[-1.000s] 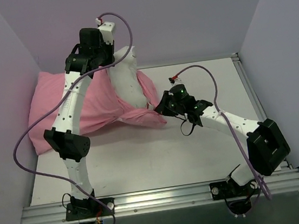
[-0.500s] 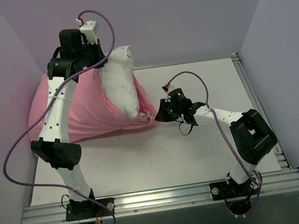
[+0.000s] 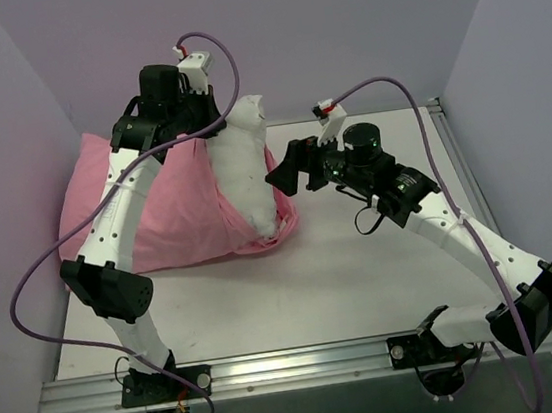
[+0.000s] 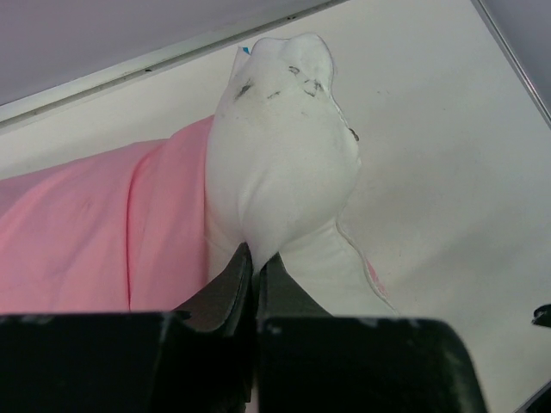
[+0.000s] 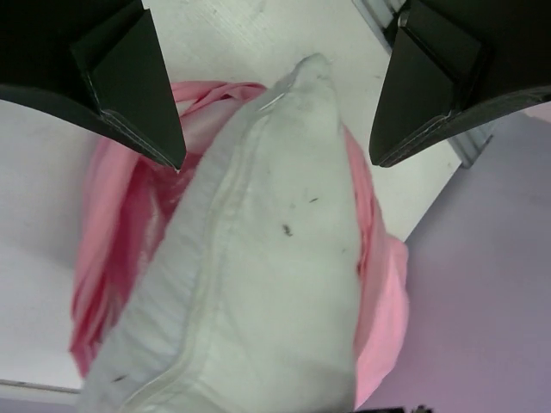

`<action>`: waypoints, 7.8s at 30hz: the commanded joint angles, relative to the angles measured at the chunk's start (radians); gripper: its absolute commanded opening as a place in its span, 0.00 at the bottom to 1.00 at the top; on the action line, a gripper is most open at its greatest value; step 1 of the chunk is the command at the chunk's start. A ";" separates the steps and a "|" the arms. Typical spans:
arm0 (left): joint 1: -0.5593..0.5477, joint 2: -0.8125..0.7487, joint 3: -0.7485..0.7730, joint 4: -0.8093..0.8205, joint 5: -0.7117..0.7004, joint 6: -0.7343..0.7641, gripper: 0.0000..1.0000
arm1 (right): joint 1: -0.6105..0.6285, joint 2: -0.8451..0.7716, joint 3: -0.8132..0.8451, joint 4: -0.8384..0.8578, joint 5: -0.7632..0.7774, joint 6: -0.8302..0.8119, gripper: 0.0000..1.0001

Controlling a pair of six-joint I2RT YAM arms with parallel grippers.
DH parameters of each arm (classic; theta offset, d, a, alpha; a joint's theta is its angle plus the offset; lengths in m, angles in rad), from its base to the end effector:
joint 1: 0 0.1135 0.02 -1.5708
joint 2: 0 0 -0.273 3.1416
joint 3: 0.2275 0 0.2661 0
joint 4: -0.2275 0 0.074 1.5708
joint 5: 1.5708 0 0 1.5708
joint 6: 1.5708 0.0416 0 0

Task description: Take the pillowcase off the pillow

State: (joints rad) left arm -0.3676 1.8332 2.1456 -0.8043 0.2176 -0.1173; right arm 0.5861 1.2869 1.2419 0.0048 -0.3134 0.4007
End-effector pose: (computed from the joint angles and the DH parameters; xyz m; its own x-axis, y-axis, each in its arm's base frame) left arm 0.3888 -0.1594 0.4598 -0.4996 0.0699 -0.8634 0.4733 0.8569 -0.2044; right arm 0.2584 0.1870 0.4193 -0.3362 0.2222 -0.9152 -0.7077 0.5815 0.4012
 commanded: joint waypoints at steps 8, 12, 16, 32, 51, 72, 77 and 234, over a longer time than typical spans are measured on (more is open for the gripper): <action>-0.008 -0.025 0.063 0.122 0.014 -0.018 0.02 | 0.040 0.137 -0.113 0.223 -0.191 0.108 1.00; -0.013 -0.025 0.060 0.122 0.014 -0.015 0.02 | 0.060 0.166 -0.134 0.361 -0.230 0.157 1.00; -0.014 -0.023 0.062 0.123 0.017 -0.015 0.02 | 0.075 0.205 -0.147 0.449 -0.265 0.201 1.00; -0.008 0.014 0.115 -0.031 0.071 0.163 0.94 | 0.093 0.397 -0.007 0.567 -0.251 0.383 0.00; 0.245 -0.540 -0.515 -0.211 0.195 0.463 0.94 | 0.136 0.517 0.321 0.649 -0.006 0.682 0.00; 0.419 -0.511 -0.742 -0.032 0.086 0.444 0.02 | 0.028 0.405 0.226 0.540 -0.075 0.606 0.00; 0.530 -0.476 -0.757 -0.062 0.137 0.508 0.03 | -0.025 0.327 0.012 0.494 -0.154 0.566 0.00; 0.769 -0.456 -0.879 -0.234 0.229 0.772 0.02 | -0.097 0.813 0.258 -0.543 0.579 -0.356 0.34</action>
State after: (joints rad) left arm 0.3985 1.4353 1.2011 -1.0870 0.3901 0.6899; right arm 0.5186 2.0048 1.5898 -0.4156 0.1436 0.0734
